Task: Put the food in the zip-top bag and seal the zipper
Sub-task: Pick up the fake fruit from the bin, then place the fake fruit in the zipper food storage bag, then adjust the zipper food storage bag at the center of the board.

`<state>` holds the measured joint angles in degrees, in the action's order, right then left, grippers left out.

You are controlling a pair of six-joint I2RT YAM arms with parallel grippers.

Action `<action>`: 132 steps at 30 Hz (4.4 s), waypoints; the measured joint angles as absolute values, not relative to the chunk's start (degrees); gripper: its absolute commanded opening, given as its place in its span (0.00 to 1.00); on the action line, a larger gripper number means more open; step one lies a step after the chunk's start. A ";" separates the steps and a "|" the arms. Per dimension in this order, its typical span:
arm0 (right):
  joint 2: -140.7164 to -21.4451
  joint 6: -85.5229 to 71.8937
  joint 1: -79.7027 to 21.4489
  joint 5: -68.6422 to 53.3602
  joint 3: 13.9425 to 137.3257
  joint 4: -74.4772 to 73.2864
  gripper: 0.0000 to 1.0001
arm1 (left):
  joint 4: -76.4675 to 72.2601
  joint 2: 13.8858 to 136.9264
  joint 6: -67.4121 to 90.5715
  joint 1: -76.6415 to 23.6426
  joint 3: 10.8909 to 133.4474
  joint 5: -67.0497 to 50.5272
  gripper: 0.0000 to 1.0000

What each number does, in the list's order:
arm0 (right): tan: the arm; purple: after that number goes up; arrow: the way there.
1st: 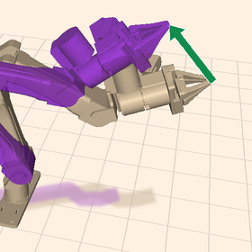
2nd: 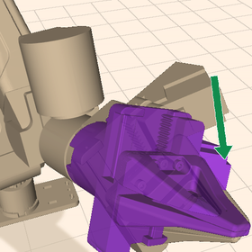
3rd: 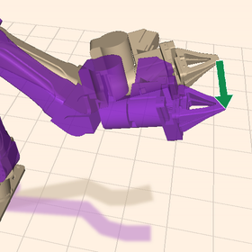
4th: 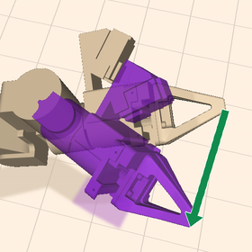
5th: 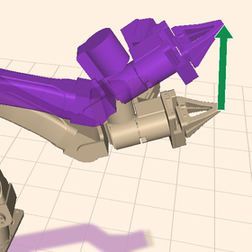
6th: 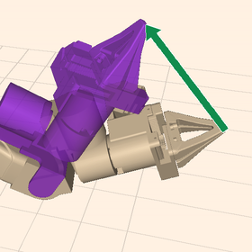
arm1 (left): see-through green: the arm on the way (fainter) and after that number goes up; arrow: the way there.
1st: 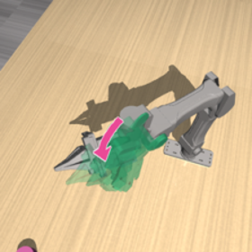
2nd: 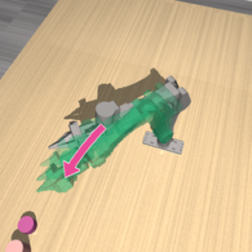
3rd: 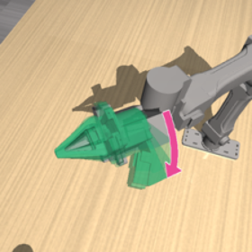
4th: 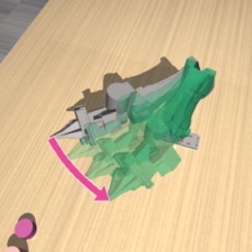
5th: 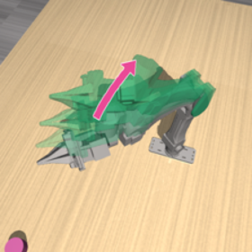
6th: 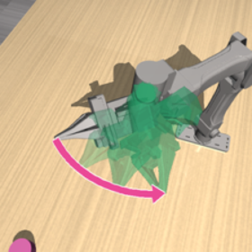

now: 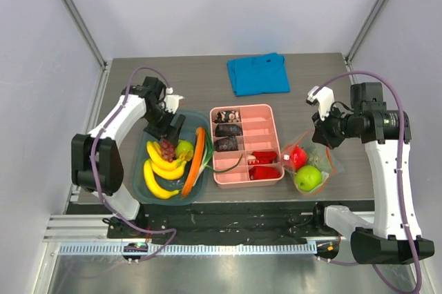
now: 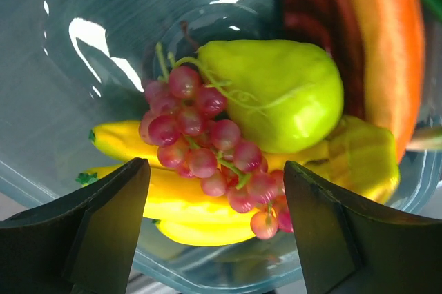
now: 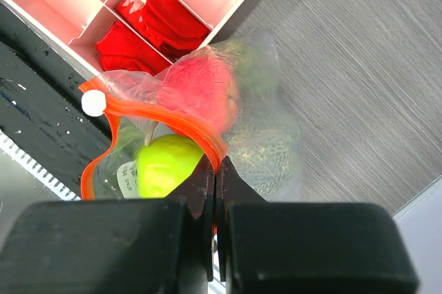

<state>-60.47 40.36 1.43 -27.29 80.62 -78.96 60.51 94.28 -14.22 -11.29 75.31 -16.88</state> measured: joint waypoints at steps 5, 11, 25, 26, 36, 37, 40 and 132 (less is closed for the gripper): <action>-61.58 40.18 1.43 -27.31 80.64 -78.91 0.01 | 60.49 98.08 -7.11 -11.29 75.33 -12.88 0.77; -61.63 40.18 1.43 -27.31 80.64 -78.94 0.01 | 60.34 102.89 -2.00 -11.29 75.40 -9.43 0.69; -61.63 40.16 1.43 -27.33 80.64 -78.94 0.01 | 60.71 101.95 2.37 -11.29 83.15 -9.61 0.00; -61.63 40.14 1.43 -27.33 80.64 -78.94 0.01 | 60.88 100.57 2.46 -11.29 83.74 -9.82 0.00; -61.60 39.22 1.45 -27.51 80.64 -78.94 0.01 | 62.65 89.89 0.69 -12.53 87.53 -14.06 0.00; -61.60 38.98 1.43 -27.68 80.64 -78.94 0.01 | 62.61 88.95 0.40 -13.28 87.92 -14.79 0.00; -61.60 38.24 1.43 -28.21 80.64 -78.94 0.01 | 61.54 85.54 -0.64 -17.19 88.99 -16.62 0.00; -67.00 44.27 1.43 -30.76 90.59 -79.00 0.01 | 11.40 87.90 -33.67 -52.71 73.65 -32.71 0.70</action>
<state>-67.00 44.27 1.43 -30.76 90.59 -79.00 11.40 87.90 -33.67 -52.71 73.65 -32.71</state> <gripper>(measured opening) 0.021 0.742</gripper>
